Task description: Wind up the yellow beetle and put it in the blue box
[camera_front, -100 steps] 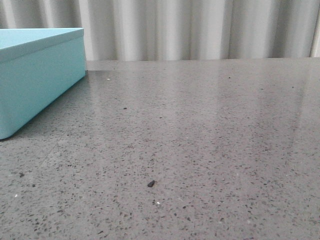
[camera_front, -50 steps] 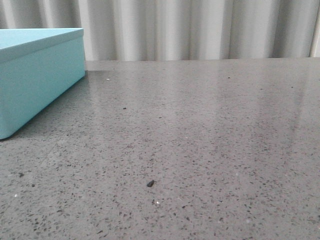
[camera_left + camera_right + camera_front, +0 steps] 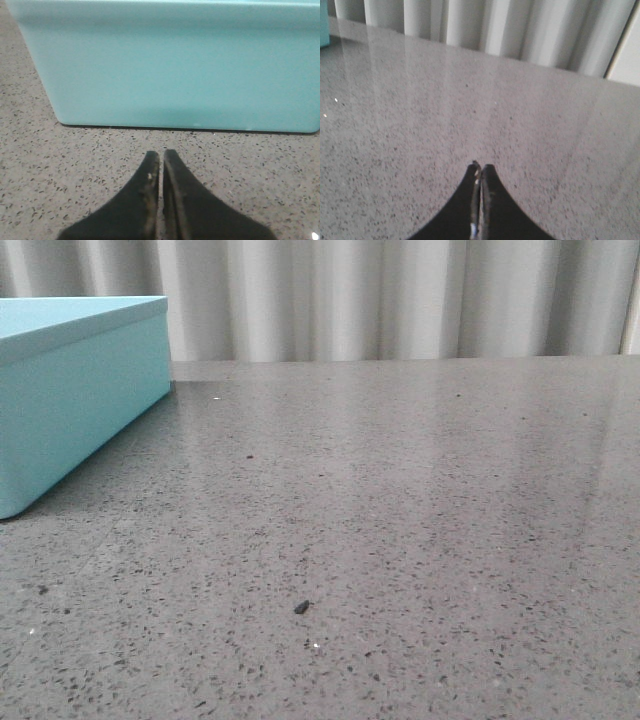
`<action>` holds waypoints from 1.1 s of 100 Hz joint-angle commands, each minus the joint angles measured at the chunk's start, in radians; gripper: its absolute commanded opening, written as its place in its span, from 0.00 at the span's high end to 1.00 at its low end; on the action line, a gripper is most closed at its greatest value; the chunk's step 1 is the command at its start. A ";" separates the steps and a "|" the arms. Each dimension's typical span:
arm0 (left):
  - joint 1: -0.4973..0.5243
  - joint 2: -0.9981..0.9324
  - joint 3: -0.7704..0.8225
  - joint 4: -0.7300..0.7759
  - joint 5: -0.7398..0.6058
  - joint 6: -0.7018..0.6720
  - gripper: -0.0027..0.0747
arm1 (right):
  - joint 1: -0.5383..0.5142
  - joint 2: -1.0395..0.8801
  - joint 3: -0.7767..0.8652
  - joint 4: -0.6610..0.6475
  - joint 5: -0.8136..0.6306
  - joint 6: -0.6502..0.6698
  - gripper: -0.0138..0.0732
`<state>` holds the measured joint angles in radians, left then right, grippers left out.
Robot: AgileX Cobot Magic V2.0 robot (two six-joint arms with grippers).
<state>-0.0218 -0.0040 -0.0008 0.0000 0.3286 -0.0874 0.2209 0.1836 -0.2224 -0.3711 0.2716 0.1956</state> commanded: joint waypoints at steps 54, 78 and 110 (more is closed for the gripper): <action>0.002 -0.031 0.026 -0.012 -0.049 -0.009 0.99 | -0.282 -0.010 0.154 0.246 -0.453 -0.222 0.91; 0.002 -0.031 0.026 -0.012 -0.049 -0.009 0.99 | -0.342 -0.051 0.252 0.330 -0.458 -0.269 0.91; 0.002 -0.031 0.026 -0.012 -0.051 -0.009 0.99 | -0.367 -0.218 0.254 0.328 -0.106 -0.269 0.91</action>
<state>-0.0218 -0.0040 -0.0008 0.0000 0.3286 -0.0874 -0.1388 0.0049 0.0105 -0.0440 0.1111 -0.0593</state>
